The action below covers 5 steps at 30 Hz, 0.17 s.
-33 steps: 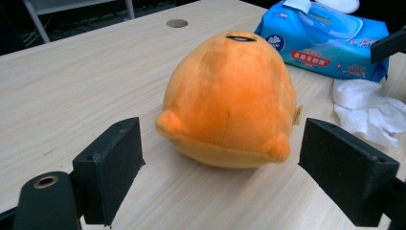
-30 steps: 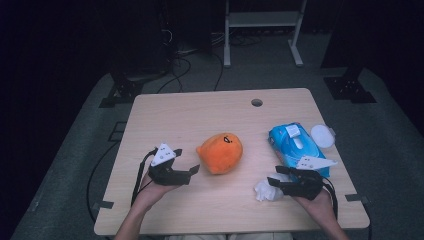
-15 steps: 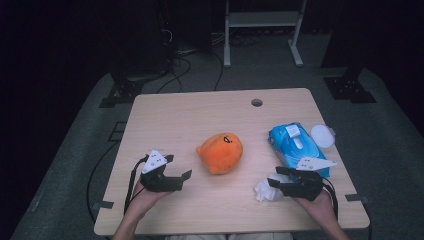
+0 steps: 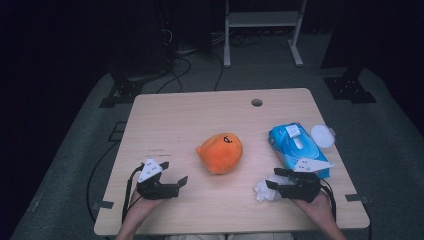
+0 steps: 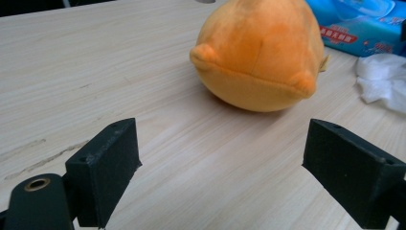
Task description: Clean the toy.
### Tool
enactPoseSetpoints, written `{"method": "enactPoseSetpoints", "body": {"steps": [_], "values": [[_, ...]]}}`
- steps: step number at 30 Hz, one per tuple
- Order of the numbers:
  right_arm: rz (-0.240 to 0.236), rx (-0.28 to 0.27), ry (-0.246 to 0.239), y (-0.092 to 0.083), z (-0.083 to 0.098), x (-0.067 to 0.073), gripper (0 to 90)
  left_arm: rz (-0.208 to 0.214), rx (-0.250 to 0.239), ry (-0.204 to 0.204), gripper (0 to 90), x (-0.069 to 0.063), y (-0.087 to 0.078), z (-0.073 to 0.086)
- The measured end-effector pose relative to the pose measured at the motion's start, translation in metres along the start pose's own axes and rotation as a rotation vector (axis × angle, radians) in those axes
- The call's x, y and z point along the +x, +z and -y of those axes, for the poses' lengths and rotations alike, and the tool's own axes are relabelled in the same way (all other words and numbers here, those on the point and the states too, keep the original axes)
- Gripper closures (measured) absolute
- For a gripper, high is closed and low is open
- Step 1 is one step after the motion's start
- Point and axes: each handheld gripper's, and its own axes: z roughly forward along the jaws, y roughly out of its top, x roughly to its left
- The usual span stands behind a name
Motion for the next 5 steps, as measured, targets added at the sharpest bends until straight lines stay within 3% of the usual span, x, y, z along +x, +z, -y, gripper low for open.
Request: {"method": "enactPoseSetpoints", "body": {"steps": [5], "values": [[-0.014,-0.009,-0.006,0.0020,-0.0003,0.0032,37.3,-0.010,0.001,0.010,11.2,-0.0004,0.0011,0.0042]]}}
